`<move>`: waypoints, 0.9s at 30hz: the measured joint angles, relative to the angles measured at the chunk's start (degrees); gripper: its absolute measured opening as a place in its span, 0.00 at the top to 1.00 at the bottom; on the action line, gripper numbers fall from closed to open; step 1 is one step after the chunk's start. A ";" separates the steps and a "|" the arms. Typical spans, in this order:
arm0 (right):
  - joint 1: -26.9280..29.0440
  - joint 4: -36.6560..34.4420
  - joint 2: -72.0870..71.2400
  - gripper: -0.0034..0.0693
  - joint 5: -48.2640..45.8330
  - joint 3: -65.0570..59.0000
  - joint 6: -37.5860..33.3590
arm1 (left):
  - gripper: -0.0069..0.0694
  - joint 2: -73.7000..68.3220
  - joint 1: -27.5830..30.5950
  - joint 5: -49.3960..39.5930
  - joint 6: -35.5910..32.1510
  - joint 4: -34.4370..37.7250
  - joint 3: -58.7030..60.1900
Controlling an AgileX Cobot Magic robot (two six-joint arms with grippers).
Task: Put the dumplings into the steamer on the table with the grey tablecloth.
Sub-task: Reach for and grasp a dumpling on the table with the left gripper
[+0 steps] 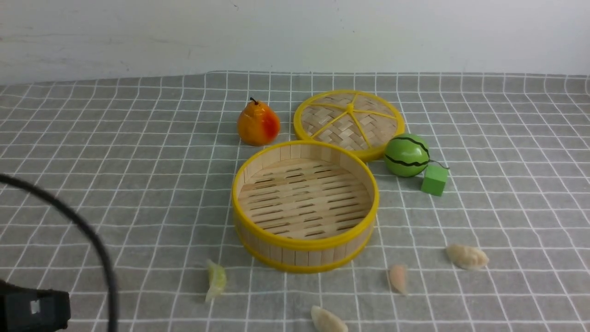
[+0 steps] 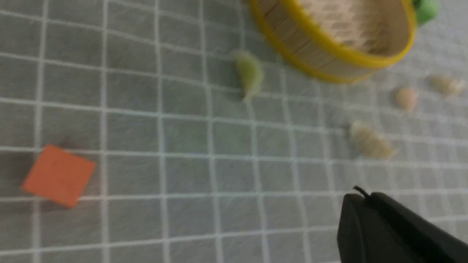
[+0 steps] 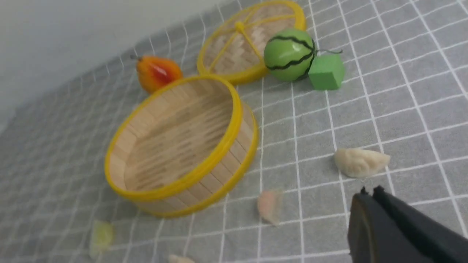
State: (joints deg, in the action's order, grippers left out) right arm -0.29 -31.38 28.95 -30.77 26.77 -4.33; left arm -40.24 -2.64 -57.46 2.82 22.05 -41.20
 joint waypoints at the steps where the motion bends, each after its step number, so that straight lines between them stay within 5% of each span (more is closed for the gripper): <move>1: 0.00 0.13 3.45 0.98 -3.42 2.86 -3.30 | 0.93 -3.31 -0.45 -2.34 -0.56 -1.93 -2.02; 5: -1.00 0.29 14.32 0.98 -17.28 10.85 -13.88 | 0.93 -12.53 -6.26 -4.63 -0.13 -8.37 -6.42; 10: -10.45 0.99 23.40 0.97 -22.51 15.64 -19.29 | 0.90 -23.91 -18.72 -3.67 7.07 -17.98 -10.34; 16: -21.02 3.78 26.99 0.96 -22.51 15.81 -19.70 | 0.64 -37.34 -24.22 1.35 11.70 -22.05 -15.07; 22: -22.64 4.44 27.17 0.96 -22.51 15.86 -19.70 | 0.29 -49.80 -24.55 9.53 14.17 -20.80 -18.70; 27: -22.64 4.39 27.17 0.96 -22.45 15.86 -19.70 | 0.20 -59.19 -24.55 13.81 16.63 -20.95 -22.55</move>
State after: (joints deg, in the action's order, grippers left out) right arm -22.93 -26.99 56.12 -53.22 42.63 -24.03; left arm -99.43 -27.19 -43.65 19.46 1.10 -63.75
